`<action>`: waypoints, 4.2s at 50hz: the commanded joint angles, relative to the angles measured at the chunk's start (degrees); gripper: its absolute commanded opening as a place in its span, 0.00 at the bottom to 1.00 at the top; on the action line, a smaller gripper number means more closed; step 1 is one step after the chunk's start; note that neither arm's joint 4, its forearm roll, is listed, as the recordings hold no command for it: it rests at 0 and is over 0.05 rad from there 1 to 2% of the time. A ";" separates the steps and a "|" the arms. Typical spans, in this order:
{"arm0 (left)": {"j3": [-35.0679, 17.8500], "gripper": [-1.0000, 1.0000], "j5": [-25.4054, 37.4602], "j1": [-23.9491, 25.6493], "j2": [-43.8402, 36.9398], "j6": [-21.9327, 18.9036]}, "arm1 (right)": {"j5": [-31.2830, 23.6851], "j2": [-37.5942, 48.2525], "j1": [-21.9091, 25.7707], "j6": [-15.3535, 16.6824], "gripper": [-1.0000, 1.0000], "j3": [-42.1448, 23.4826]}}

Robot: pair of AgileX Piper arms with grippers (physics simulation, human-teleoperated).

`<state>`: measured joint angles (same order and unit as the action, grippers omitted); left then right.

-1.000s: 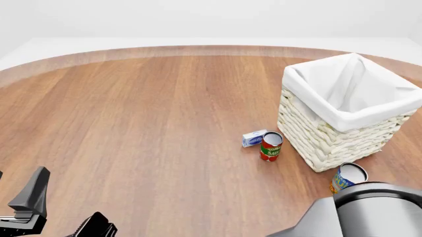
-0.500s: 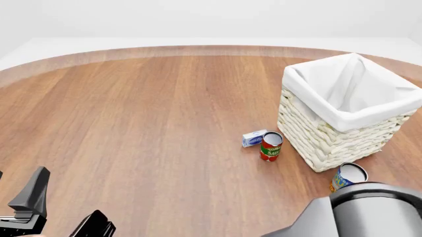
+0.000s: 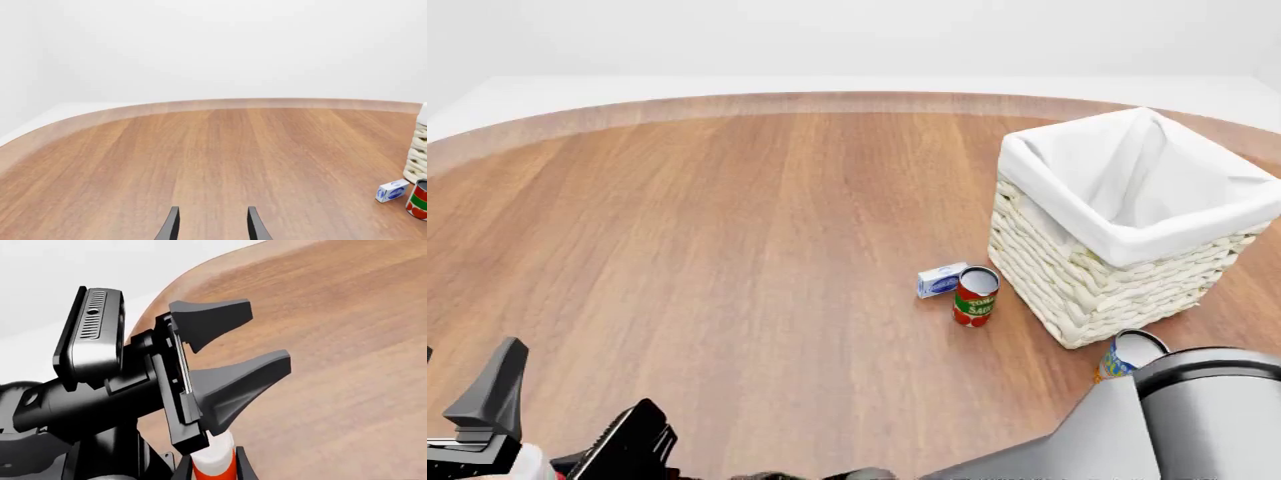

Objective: Pick up the ketchup, and put it in the basket.

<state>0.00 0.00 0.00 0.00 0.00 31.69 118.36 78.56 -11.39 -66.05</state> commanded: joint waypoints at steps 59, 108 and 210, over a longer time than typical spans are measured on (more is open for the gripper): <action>0.00 1.00 0.00 0.00 0.00 0.00 | 2.33 -8.02 -12.78 -0.95 0.00 2.56; 0.00 1.00 0.00 0.00 0.00 0.00 | 2.81 -18.06 -18.47 2.16 0.00 9.06; 0.00 1.00 0.00 0.00 0.00 0.00 | 1.31 -37.49 -36.15 6.02 0.00 18.18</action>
<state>0.00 0.00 0.00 0.00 0.00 32.88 83.24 44.59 -4.57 -48.90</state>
